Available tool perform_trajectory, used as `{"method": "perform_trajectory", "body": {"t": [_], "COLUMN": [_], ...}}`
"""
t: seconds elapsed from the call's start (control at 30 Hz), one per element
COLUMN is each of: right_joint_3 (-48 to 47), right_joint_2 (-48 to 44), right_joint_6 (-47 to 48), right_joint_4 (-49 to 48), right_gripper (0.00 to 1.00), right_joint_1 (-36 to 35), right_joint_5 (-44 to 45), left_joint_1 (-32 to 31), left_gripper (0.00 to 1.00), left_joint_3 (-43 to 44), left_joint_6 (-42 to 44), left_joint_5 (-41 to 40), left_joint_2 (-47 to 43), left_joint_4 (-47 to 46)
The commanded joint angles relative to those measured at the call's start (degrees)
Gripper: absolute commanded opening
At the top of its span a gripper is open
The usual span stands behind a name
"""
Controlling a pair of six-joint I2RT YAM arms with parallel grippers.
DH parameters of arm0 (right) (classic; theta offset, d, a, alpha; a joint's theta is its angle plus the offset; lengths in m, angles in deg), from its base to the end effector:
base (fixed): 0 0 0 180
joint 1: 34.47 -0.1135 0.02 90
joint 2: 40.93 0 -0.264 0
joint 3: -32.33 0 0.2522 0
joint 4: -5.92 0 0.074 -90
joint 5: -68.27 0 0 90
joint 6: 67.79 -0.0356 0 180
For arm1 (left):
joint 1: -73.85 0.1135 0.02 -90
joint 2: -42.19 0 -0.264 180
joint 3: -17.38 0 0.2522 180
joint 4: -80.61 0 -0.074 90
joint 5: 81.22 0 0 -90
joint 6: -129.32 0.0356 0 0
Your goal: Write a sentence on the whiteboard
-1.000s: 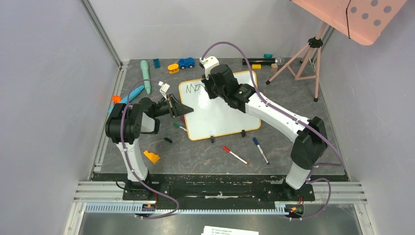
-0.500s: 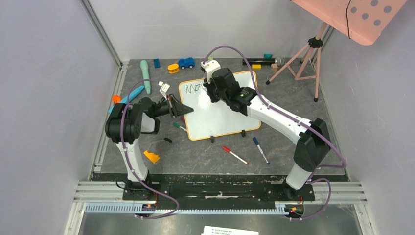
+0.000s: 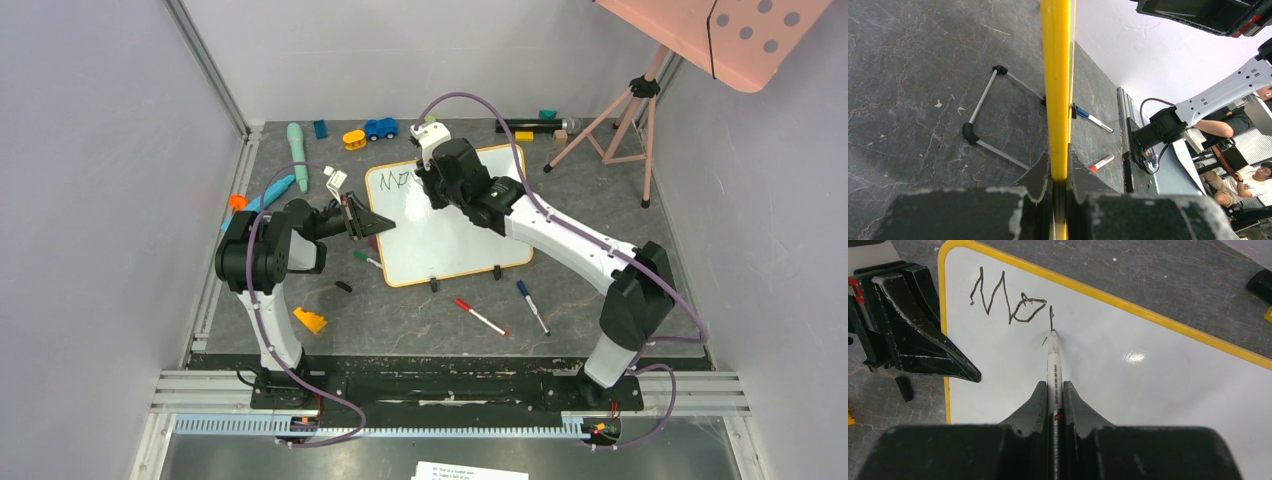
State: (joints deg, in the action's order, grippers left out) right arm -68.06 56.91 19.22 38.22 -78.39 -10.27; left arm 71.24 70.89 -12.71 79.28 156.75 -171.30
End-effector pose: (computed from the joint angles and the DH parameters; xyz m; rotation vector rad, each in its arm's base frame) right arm 0.2948 0.2741 0.3322 -0.6162 1.9989 0.2901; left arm 0.3343 -0.0488 0.1491 0.4744 1.6734 -1.5641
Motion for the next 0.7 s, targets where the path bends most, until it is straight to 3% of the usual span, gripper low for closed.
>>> {"method": "perform_trajectory", "body": {"t": [0.0, 0.67], "right_joint_3": [-3.89, -7.42], "right_joint_2": [1.56, 2.25], "right_joint_6": [0.31, 0.88], "right_joint_4": [1.39, 1.24], "right_gripper": [0.00, 0.00], "right_joint_1": [0.76, 2.31], "right_joint_5": [3.12, 0.91], "left_joint_1": [-0.07, -0.03], "left_gripper": [0.02, 0.02], "left_joint_3": [0.42, 0.65], "left_joint_6": [6.76, 6.66], "left_joint_5": [-0.53, -0.38], "left_joint_2": [-0.13, -0.06], "left_joint_4": [-3.54, -3.54]}}
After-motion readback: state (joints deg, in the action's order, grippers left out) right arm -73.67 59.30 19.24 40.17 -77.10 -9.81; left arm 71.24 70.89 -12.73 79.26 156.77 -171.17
